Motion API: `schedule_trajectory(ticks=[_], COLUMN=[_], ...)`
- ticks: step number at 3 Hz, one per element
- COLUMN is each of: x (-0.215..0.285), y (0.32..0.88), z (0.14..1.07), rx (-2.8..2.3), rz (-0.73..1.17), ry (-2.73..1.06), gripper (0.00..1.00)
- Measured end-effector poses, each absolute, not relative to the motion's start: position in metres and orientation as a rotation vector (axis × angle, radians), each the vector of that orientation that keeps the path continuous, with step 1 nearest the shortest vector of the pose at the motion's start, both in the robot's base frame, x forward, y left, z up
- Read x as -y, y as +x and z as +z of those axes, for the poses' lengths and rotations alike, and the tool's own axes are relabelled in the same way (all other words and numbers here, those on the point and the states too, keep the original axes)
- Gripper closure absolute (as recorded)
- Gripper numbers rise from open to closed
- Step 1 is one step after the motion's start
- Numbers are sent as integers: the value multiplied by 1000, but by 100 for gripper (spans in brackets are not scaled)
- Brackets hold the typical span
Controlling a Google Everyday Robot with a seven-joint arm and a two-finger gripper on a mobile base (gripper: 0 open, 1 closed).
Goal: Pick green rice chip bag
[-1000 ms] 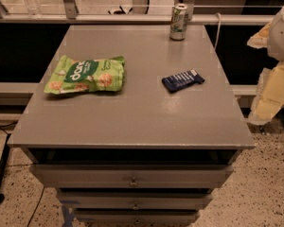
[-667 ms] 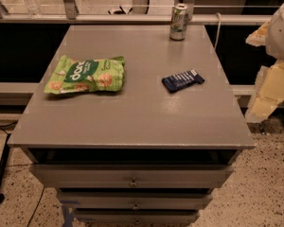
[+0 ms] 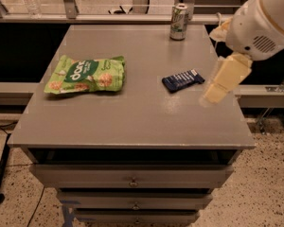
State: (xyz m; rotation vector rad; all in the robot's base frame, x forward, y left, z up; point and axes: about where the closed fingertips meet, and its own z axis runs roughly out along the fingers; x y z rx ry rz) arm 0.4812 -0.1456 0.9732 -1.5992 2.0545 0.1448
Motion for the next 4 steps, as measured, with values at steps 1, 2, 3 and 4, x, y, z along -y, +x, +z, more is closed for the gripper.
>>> schedule_trajectory(ticks=[1,2,3,4], x=[91,91,63,20], y=[516,516,535,567], z=[971,971,964,950], rx=[-1924,-1925,-1891,-1858], rz=[305,305,319,333], ry=[-1520,-1521,-1543,-1573], gripper=[0,0,0,0])
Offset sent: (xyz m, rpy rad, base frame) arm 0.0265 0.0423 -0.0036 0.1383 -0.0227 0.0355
